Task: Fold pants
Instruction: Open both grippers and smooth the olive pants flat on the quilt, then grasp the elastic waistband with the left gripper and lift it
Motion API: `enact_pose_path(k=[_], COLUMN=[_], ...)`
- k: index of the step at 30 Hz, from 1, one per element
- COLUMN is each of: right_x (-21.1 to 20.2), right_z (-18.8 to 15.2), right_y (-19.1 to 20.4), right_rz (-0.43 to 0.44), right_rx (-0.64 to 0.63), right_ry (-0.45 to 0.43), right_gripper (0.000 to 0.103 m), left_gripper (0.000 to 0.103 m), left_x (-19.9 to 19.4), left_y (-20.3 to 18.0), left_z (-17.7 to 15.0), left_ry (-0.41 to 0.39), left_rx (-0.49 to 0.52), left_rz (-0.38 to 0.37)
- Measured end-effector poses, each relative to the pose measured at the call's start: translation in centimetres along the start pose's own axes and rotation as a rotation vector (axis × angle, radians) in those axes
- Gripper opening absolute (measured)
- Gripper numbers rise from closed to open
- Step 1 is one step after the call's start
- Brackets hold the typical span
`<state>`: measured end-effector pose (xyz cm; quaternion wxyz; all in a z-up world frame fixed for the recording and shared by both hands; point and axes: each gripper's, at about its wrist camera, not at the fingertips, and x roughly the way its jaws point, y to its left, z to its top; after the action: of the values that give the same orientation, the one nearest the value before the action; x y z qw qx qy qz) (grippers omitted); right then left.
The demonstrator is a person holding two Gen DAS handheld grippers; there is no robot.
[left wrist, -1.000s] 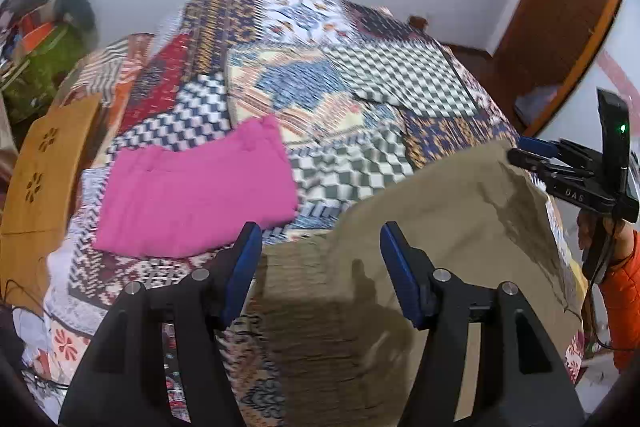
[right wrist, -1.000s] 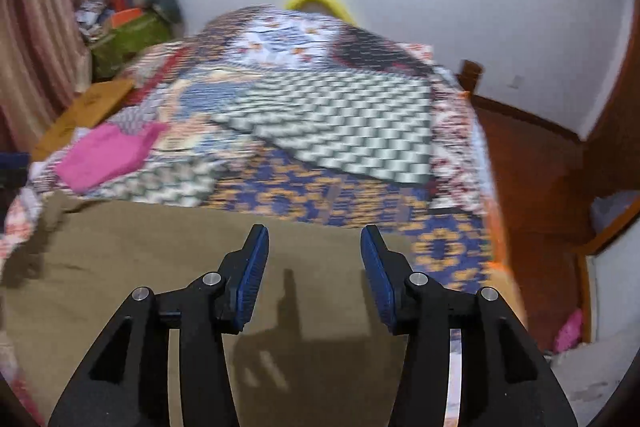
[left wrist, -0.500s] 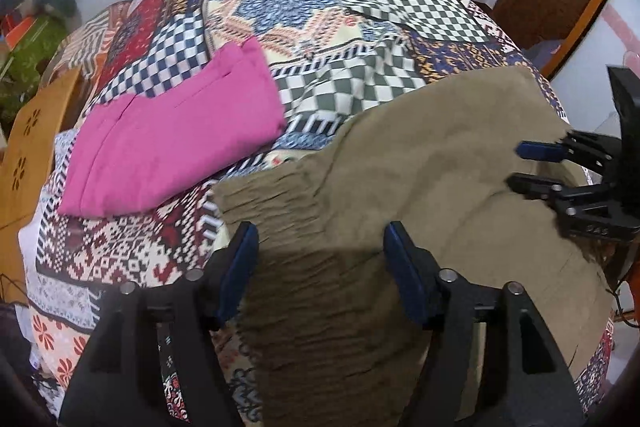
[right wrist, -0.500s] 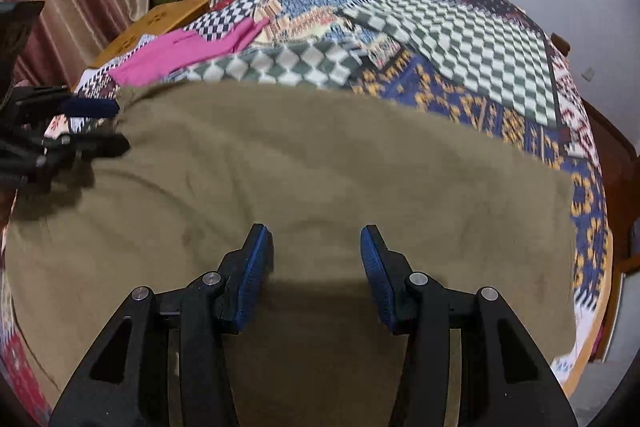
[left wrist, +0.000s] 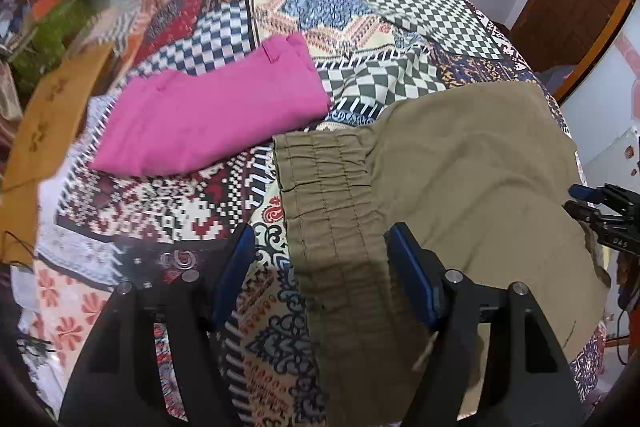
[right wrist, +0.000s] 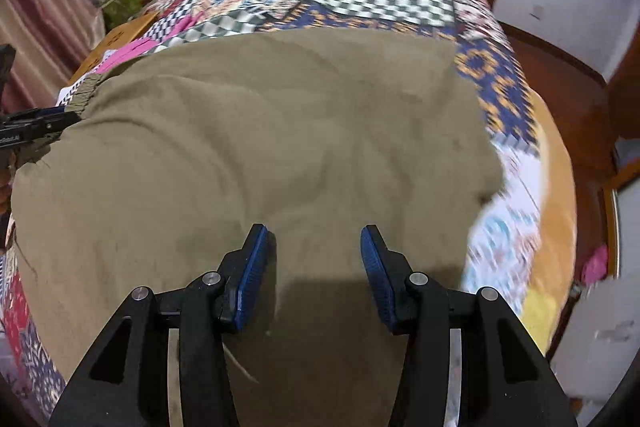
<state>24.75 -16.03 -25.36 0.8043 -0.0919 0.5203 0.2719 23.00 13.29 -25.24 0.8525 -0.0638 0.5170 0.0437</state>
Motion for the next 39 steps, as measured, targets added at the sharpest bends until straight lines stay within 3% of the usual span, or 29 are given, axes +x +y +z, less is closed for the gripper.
enact_pose_path(k=[10, 21, 27, 31, 39], right_x=[-5.0, -9.0, -9.8, -9.4, -6.7], right_z=[-0.8, 0.0, -0.1, -0.3, -0.9], right_y=[1.1, 5.3, 7.9, 9.4, 11.5], right_rz=[-0.014, 0.018, 0.028, 0.040, 0.071], right_rx=[0.022, -0.005, -0.031, -0.045, -0.062], right_ry=[-0.113, -0.259, -0.292, -0.292, -0.232], right_gripper=[0.044, 0.044, 0.044, 0.045, 0.045], left_gripper=[0.070, 0.079, 0.079, 0.079, 0.079], left_x=[-7.6, -12.2, -11.7, -10.2, -6.9], left_y=[-0.7, -1.1, -1.4, -1.3, -1.1], left_z=[-1.4, -5.0, -7.2, -8.5, -10.2], left_ry=[-0.146, -0.216, -0.185, -0.128, -0.024], left_rx=[0.017, -0.034, -0.058, -0.094, -0.167], left_rz=[0.031, -0.044, -0.101, -0.205, -0.312])
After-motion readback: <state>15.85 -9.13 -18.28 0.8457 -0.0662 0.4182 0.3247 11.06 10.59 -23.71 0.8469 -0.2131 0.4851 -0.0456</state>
